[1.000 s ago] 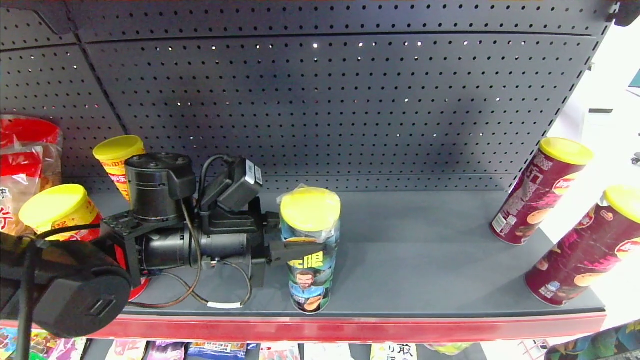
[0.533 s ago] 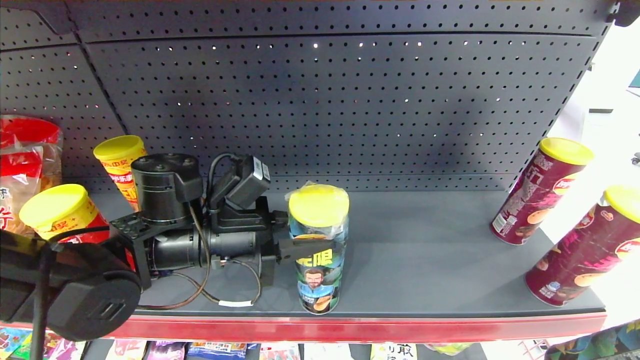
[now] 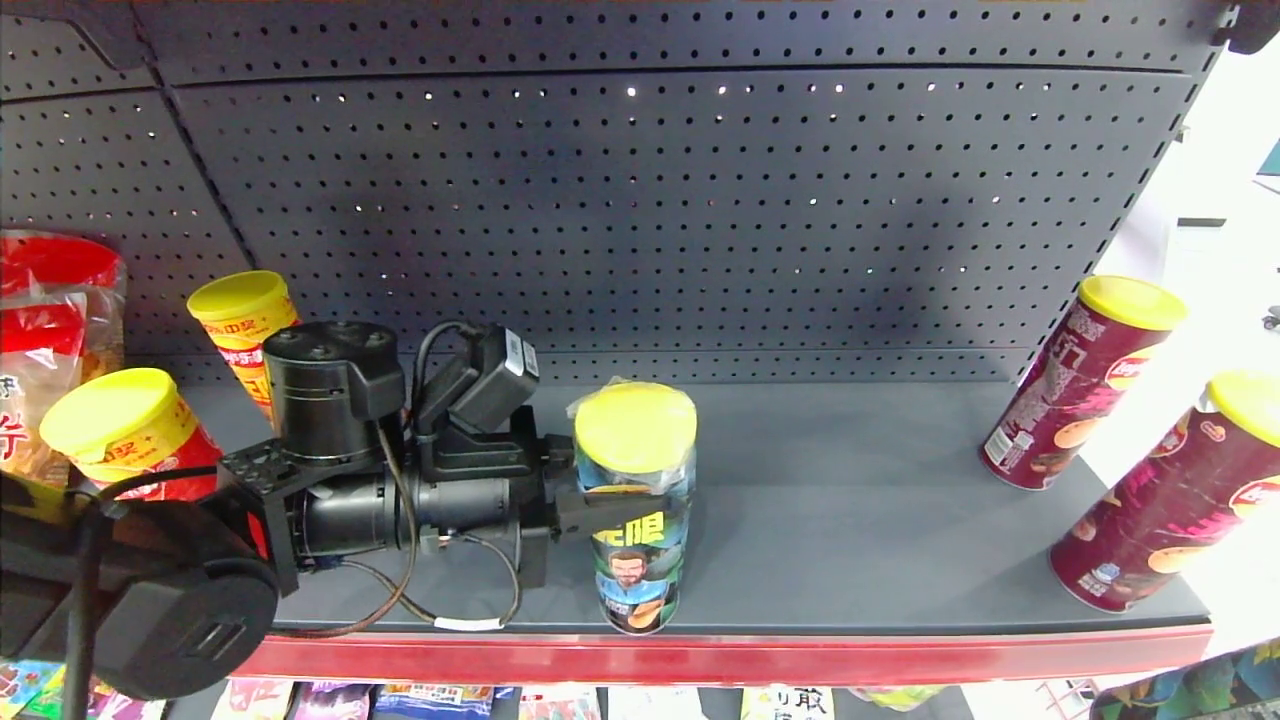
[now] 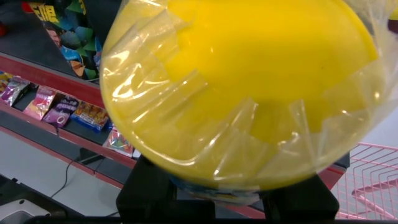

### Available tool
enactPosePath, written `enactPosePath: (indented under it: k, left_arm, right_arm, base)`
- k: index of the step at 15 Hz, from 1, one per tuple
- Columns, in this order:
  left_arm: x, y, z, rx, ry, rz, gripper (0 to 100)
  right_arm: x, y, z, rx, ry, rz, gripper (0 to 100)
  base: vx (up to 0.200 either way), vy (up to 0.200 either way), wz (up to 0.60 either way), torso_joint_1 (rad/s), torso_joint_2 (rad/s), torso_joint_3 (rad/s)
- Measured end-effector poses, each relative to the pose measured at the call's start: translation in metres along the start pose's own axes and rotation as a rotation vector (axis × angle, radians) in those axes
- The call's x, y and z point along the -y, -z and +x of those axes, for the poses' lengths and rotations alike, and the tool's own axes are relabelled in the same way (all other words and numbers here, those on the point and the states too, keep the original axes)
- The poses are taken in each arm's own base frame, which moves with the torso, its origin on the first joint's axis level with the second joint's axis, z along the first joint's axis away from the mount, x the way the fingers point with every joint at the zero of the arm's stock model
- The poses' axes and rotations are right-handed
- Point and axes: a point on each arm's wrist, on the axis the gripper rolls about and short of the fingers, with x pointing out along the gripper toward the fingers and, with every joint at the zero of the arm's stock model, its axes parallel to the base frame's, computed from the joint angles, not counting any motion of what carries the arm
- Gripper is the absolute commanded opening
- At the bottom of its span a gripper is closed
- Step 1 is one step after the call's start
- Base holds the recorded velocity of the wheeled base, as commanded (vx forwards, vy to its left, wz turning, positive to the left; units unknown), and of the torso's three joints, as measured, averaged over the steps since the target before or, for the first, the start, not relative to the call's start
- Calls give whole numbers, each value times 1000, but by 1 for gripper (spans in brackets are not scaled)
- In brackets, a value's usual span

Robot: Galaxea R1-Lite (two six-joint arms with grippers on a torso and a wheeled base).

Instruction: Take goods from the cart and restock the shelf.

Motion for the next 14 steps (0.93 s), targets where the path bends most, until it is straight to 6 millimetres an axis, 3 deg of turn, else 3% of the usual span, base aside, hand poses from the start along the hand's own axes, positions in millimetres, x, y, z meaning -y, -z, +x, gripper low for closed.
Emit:
enactPosePath:
  k: [1,7,10,14]
  left_arm:
    - [0,0,0,0,-2,1,100]
    - [9,5,-9,-21,-14,-17,100]
    - [21,10,-24,-41,-42,-34,100]
    - [35,13,-50,-45,-82,-43,100]
  right_arm:
    - [0,0,0,0,0,0,0]
    - [0,-4,2,-2,-12,-4,0]
    - [3,-21,9,-14,-51,-23,0]
    - [6,-56,41,-64,-163,-60,0]
  base:
    - [0,0,0,0,0,0]
    - [0,0,0,0,0,0]
    - [0,0,0,0,0,0]
    - [0,0,0,0,0,0]
